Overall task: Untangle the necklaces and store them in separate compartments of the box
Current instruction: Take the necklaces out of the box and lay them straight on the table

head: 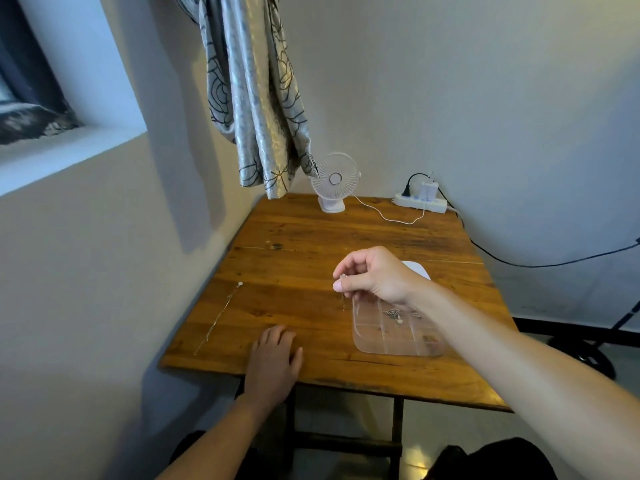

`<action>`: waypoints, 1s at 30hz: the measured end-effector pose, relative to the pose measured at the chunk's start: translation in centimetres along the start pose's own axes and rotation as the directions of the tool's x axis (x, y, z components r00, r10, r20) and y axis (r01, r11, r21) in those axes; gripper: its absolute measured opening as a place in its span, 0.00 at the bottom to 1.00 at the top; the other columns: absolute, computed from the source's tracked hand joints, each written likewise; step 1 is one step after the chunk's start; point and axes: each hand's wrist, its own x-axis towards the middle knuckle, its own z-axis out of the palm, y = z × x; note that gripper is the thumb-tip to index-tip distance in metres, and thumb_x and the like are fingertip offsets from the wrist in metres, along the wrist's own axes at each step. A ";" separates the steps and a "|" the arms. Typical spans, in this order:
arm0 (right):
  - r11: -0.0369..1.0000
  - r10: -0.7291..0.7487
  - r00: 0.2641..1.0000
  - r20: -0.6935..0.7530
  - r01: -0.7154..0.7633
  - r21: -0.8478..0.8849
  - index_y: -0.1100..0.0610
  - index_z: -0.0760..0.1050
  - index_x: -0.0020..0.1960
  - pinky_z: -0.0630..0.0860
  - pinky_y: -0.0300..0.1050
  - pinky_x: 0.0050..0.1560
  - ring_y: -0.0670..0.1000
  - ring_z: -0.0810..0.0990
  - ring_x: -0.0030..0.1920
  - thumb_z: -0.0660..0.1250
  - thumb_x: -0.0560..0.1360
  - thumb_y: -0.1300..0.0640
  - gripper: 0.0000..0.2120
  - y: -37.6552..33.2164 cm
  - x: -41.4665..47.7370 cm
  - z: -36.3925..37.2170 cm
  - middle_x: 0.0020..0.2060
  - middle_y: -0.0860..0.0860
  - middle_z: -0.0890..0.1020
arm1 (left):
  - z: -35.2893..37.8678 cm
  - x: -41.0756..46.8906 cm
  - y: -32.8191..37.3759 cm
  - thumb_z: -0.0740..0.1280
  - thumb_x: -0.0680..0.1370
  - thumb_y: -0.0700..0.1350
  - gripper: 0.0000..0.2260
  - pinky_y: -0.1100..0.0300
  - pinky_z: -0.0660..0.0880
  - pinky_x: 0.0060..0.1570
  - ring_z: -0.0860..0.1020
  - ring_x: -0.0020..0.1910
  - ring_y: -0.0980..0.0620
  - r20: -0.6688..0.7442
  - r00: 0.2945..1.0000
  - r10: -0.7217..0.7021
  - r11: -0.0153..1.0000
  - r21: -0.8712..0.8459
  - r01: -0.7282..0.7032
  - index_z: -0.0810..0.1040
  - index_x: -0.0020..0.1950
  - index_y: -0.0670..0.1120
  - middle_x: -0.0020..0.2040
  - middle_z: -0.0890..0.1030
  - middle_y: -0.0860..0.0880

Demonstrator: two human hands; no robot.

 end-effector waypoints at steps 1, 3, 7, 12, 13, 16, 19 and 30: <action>1.000 -0.010 1.000 0.009 0.010 0.025 0.59 0.81 0.44 0.77 0.41 0.35 0.48 0.80 0.34 0.75 0.70 0.65 0.05 -0.6 0.3 0.7 0.31 0.50 0.82 | -0.5 -0.3 -0.7 0.62 0.78 0.50 0.14 0.56 0.66 0.64 0.68 0.63 0.55 -0.021 1.000 -0.008 1.000 -0.001 0.008 0.73 0.63 0.51 0.63 0.72 0.53; 0.999 -0.014 0.999 0.031 0.013 0.036 0.59 0.81 0.45 0.77 0.40 0.35 0.48 0.81 0.35 0.74 0.70 0.64 0.05 -1.0 1.0 2.4 0.32 0.51 0.82 | -1.5 -1.0 -2.1 0.63 0.78 0.47 0.11 0.58 0.69 0.60 0.70 0.58 0.56 -0.054 0.998 -0.033 0.999 -0.008 0.033 0.75 0.59 0.51 0.58 0.74 0.53; 0.982 0.081 0.996 0.033 -0.074 -0.171 0.55 0.82 0.50 0.78 0.40 0.41 0.47 0.82 0.42 0.74 0.72 0.57 0.07 2.3 2.7 7.2 0.39 0.48 0.83 | -2.7 -2.5 -4.9 0.66 0.76 0.44 0.05 0.56 0.72 0.54 0.73 0.51 0.53 -0.095 0.991 -0.094 0.995 0.013 0.096 0.77 0.51 0.50 0.51 0.76 0.52; 0.864 0.129 0.992 0.007 -0.109 -0.492 0.52 0.81 0.57 0.75 0.47 0.59 0.50 0.78 0.57 0.70 0.74 0.50 0.13 8.6 3.1 10.4 0.54 0.47 0.81 | -2.9 -3.6 -6.1 0.66 0.75 0.43 0.04 0.56 0.72 0.51 0.72 0.50 0.52 -0.133 0.988 -0.073 0.997 0.031 0.077 0.79 0.49 0.48 0.49 0.75 0.52; 0.838 0.136 0.991 -0.012 -0.121 -0.532 0.51 0.79 0.60 0.75 0.46 0.60 0.50 0.77 0.58 0.70 0.75 0.50 0.15 9.2 2.9 10.3 0.56 0.49 0.79 | -2.8 -3.7 -5.8 0.65 0.76 0.44 0.05 0.56 0.72 0.52 0.72 0.51 0.52 -0.135 0.990 -0.049 0.998 0.025 0.052 0.79 0.49 0.48 0.49 0.75 0.52; 0.808 0.132 0.989 -0.068 -0.147 -0.571 0.53 0.76 0.65 0.72 0.44 0.60 0.53 0.76 0.61 0.67 0.77 0.54 0.17 10.3 2.6 9.7 0.60 0.52 0.77 | -2.5 -3.3 -4.5 0.64 0.77 0.44 0.07 0.57 0.70 0.55 0.70 0.54 0.54 -0.132 0.990 0.055 0.998 -0.005 -0.056 0.79 0.53 0.49 0.52 0.75 0.53; 0.793 0.101 0.991 -0.085 -0.132 -0.595 0.53 0.77 0.63 0.72 0.45 0.62 0.53 0.77 0.61 0.62 0.79 0.58 0.13 10.7 2.6 9.4 0.60 0.52 0.79 | -1.8 -2.7 -3.0 0.61 0.78 0.44 0.11 0.57 0.67 0.60 0.70 0.59 0.54 -0.099 0.981 0.164 0.986 0.003 -0.165 0.78 0.58 0.50 0.57 0.75 0.53; 0.925 0.096 0.978 -0.184 -0.156 -0.347 0.51 0.79 0.41 0.78 0.44 0.47 0.50 0.79 0.46 0.74 0.71 0.55 0.04 9.9 2.8 9.5 0.42 0.48 0.82 | -0.9 -3.5 -3.8 0.62 0.77 0.45 0.13 0.56 0.72 0.57 0.73 0.59 0.54 -0.053 0.976 0.213 0.971 0.123 -0.205 0.78 0.60 0.47 0.59 0.78 0.52</action>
